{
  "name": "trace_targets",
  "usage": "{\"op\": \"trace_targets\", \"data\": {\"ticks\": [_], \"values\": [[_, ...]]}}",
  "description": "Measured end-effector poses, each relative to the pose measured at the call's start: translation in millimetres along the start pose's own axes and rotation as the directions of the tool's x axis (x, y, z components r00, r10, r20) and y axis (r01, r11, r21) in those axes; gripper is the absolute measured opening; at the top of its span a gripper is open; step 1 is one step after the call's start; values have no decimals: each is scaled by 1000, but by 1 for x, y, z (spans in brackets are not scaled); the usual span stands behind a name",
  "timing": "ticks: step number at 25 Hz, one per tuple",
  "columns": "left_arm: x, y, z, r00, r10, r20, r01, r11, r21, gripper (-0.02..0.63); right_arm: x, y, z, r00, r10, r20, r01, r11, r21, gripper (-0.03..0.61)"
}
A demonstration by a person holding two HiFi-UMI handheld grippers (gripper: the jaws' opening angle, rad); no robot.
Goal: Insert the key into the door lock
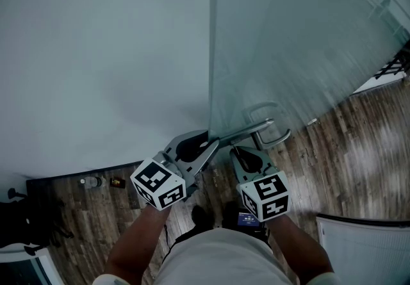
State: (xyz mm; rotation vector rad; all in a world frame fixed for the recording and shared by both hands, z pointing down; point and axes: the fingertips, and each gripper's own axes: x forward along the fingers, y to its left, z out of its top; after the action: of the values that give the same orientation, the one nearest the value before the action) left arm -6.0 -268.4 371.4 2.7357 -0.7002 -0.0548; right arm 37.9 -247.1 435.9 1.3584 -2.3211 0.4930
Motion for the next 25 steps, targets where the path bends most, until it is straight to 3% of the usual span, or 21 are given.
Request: {"op": "trace_targets", "data": {"ticks": [25], "values": [[0, 0, 1, 1000, 18, 2, -18, 1000, 11, 97, 1, 3, 0, 1000, 20, 22, -20, 1000, -23, 29]]}}
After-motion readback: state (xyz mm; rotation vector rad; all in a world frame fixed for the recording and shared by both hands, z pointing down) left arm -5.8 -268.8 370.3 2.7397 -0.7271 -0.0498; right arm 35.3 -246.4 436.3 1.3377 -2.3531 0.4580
